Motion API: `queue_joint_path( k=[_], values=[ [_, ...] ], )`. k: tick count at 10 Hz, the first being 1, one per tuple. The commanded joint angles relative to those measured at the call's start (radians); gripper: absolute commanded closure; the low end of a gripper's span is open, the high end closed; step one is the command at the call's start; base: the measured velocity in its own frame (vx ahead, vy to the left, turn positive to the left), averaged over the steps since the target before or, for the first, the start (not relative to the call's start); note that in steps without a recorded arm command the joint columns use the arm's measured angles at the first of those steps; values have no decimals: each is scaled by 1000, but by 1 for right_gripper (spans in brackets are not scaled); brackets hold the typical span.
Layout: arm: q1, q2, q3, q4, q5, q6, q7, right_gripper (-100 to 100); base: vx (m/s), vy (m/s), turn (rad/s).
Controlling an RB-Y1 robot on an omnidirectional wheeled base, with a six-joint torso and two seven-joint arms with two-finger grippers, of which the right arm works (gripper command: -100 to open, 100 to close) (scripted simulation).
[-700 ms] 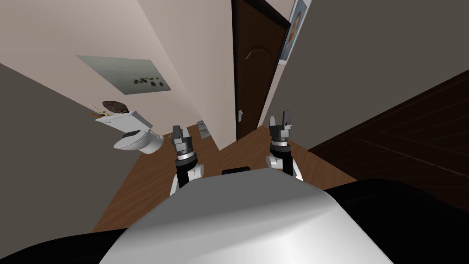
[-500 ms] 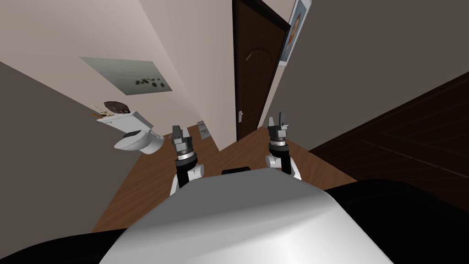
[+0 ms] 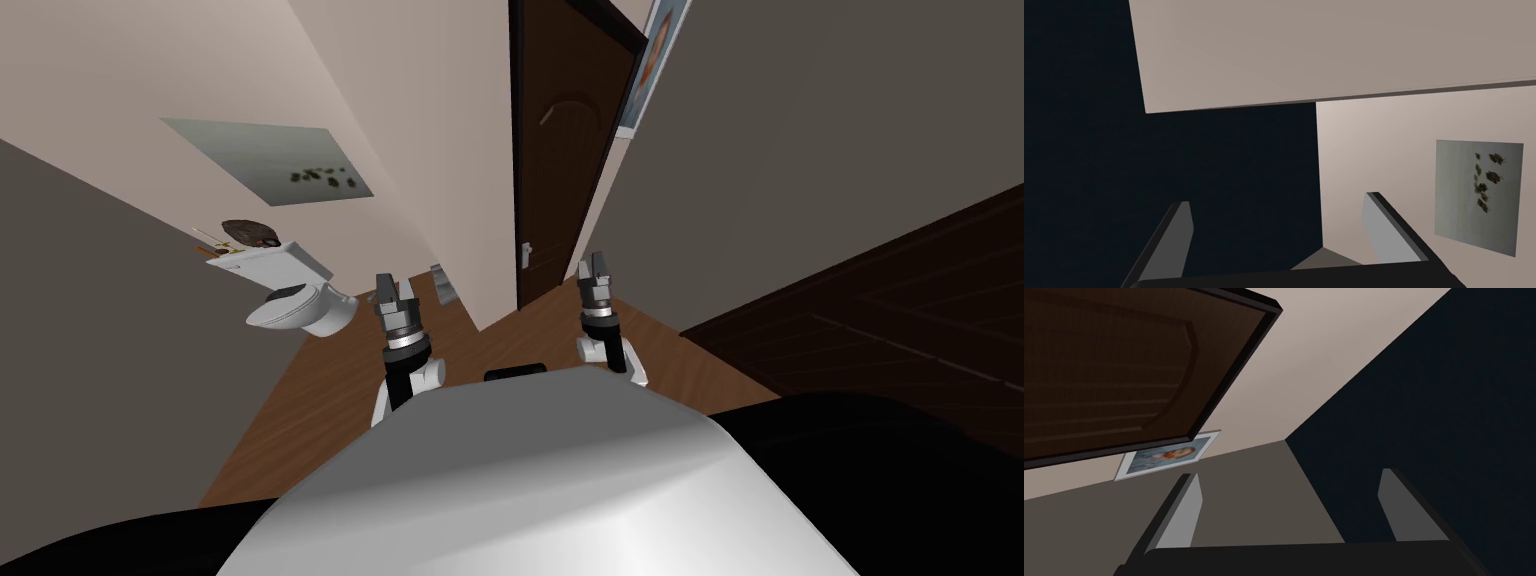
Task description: Pull the door open
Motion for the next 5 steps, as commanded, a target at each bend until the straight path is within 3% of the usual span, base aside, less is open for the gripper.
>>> queue_joint_path(
  k=[1,5],
  values=[
    [-20,-12,-3,41,13,-5,19,-100,72,-19,20],
    [-70,-43,-5,150,51,-24,69,-100,83,-13,24]
  ],
)
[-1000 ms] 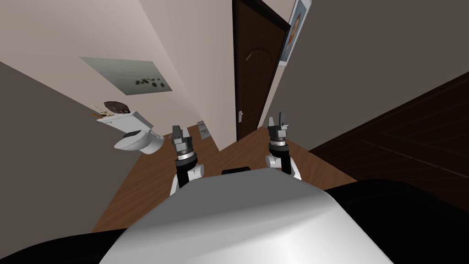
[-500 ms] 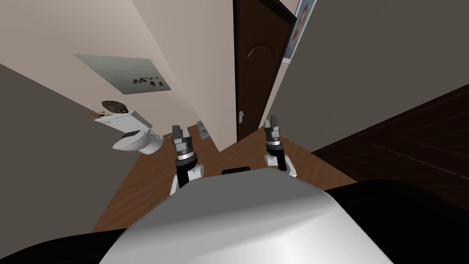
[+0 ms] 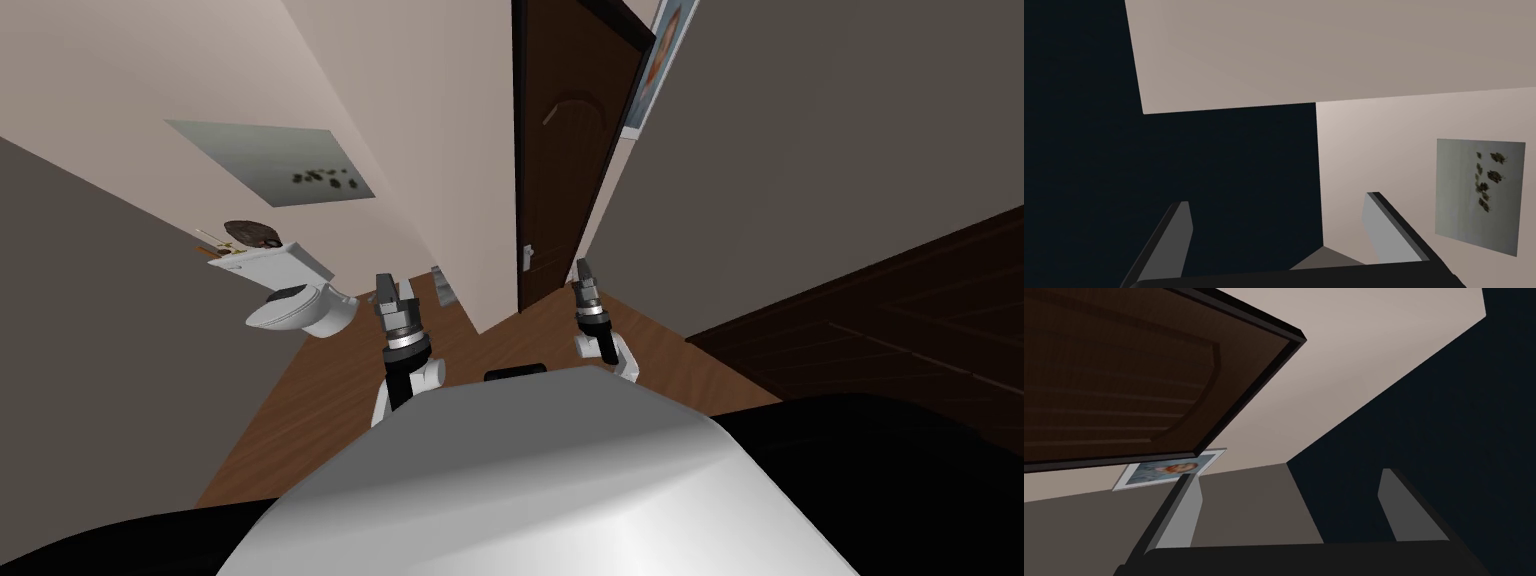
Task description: Pull the door open
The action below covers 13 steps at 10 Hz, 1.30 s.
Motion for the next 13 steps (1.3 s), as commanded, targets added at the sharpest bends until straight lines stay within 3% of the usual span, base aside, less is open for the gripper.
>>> queue_joint_path(
  k=[1,3,4,8,9,11,12,13],
  values=[
    [-20,-10,3,50,20,-10,28,-100,97,-17,21],
    [-49,-27,2,107,41,-20,57,-100,99,-20,29],
    [-49,-27,2,113,41,-20,57,-100,58,-17,8],
    [-110,-64,-1,239,88,-43,119,-100,76,-22,27],
    [-110,-64,-1,250,88,-43,119,-100,70,-14,11],
    [-143,-83,-2,318,113,-54,152,-100,65,-20,22],
    [-143,-83,-2,321,113,-54,152,-100,61,-16,15],
    [-159,-92,-3,357,125,-60,168,-100,57,-12,13]
  ],
)
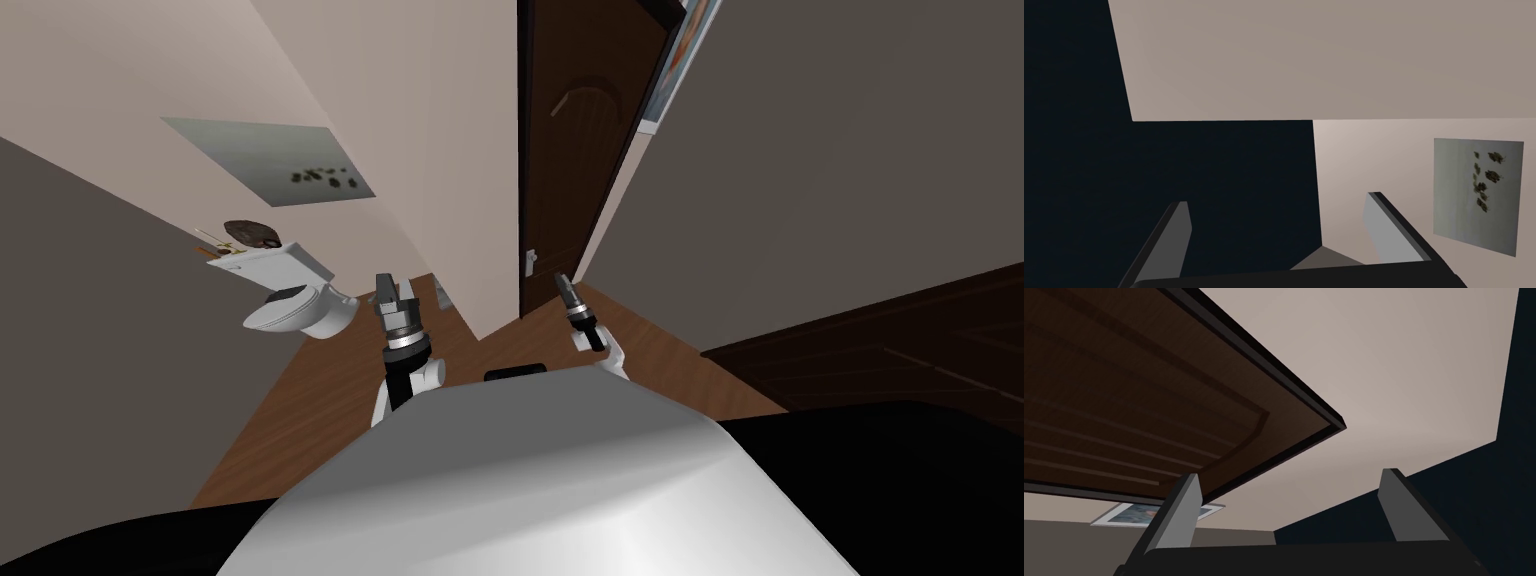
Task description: Pull the door open
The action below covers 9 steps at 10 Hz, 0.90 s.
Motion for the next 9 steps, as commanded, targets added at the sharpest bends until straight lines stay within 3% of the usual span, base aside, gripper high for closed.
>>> queue_joint_path(
  k=[1,5,6,8,9],
  values=[
    [-20,-16,-2,50,18,-9,25,-100,75,-15,41],
    [-70,-46,-4,150,56,-27,75,-100,74,-22,21],
    [-70,-46,-4,160,56,-27,75,-100,63,-24,15],
    [-103,-65,-5,221,81,-39,109,-100,61,-19,22],
    [-103,-65,-5,234,81,-39,109,-100,62,-17,13]
  ],
)
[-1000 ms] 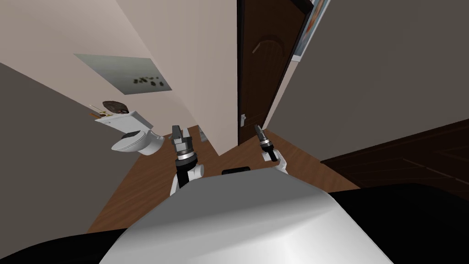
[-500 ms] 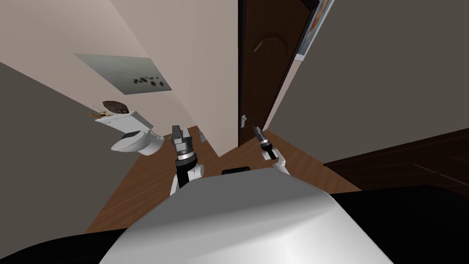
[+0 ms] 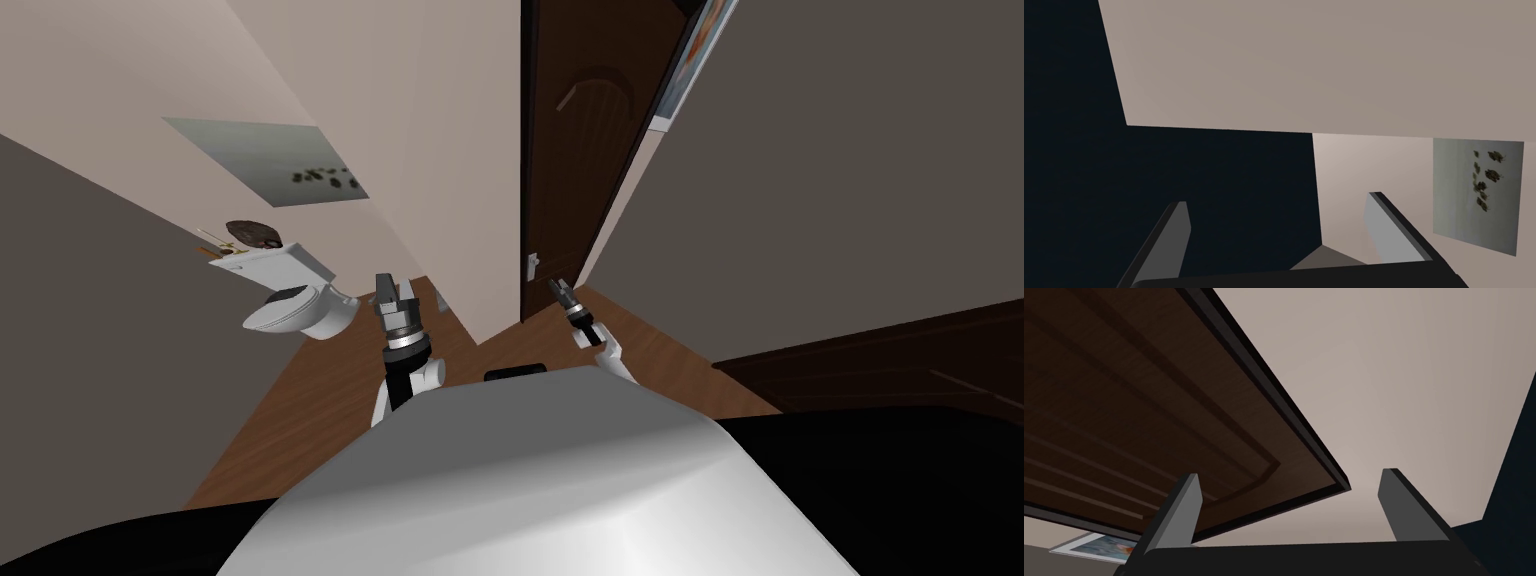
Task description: Pull the door open
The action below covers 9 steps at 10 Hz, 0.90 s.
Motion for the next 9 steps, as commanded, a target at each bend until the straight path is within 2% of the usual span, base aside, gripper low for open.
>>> queue_joint_path(
  k=[1,3,4,7,8,9],
  values=[
    [-20,-12,-1,46,15,-6,20,-100,52,-16,20],
    [-52,-31,-2,106,39,-18,52,-100,92,-29,32],
    [-52,-31,-2,118,39,-18,52,-100,62,-24,12],
    [-99,-58,-4,212,75,-35,100,-100,72,-19,25],
    [-99,-58,-4,221,75,-35,100,-100,55,-23,13],
    [-115,-67,-5,255,87,-40,115,-100,59,-17,16]
  ],
)
